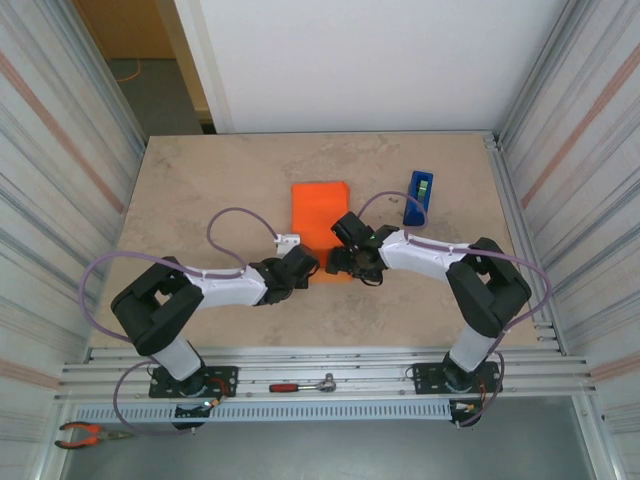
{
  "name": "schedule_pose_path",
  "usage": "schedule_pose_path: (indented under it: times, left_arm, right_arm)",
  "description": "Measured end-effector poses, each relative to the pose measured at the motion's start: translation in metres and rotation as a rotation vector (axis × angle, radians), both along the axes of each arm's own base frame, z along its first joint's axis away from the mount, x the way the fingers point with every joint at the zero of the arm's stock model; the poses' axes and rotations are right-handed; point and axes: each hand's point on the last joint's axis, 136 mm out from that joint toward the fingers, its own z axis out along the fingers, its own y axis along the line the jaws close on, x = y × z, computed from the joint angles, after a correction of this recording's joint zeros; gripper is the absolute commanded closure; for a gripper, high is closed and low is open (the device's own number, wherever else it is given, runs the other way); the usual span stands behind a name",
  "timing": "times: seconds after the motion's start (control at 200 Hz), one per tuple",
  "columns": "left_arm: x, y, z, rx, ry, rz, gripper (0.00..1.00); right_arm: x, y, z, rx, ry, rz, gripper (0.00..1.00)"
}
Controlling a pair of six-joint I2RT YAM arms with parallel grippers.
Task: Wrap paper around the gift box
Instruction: Fold the third fold of the wrapping paper on the gift box.
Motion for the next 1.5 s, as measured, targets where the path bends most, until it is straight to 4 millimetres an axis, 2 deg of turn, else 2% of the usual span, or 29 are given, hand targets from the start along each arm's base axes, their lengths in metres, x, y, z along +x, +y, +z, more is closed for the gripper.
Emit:
schedule_pose_path:
  times: [0.015, 0.391, 0.531, 0.822, 0.942, 1.107, 1.293, 1.498]
  left_arm:
    - [0.0, 0.0, 0.0, 0.0, 0.0, -0.001, 0.85]
    - [0.0, -0.004, 0.0, -0.007, -0.006, -0.006, 0.86]
    - [-0.002, -0.005, -0.003, 0.002, -0.001, -0.012, 0.87]
    - [-0.003, -0.006, -0.005, 0.005, 0.0, -0.014, 0.87]
    - [-0.002, -0.008, -0.005, 0.005, 0.001, -0.014, 0.87]
    - [-0.003, -0.012, -0.004, 0.003, -0.001, -0.024, 0.87]
    - [-0.003, -0.014, -0.005, 0.004, 0.0, -0.028, 0.87]
    - [-0.003, -0.018, -0.004, 0.001, -0.002, -0.034, 0.87]
  right_arm:
    - [0.0, -0.001, 0.001, -0.003, -0.001, 0.004, 0.0]
    - [0.007, -0.029, 0.02, -0.128, -0.082, -0.043, 0.02]
    - [0.01, -0.027, 0.023, -0.126, -0.101, -0.024, 0.02]
    - [0.014, -0.017, 0.038, 0.018, -0.141, -0.003, 0.0]
    - [0.021, -0.018, 0.036, 0.063, -0.141, -0.001, 0.09]
    - [0.019, -0.017, 0.028, 0.087, -0.115, 0.019, 0.25]
    - [0.019, -0.013, 0.019, 0.09, -0.095, 0.038, 0.36]
    - [0.017, -0.013, 0.006, 0.072, -0.066, 0.039, 0.42]
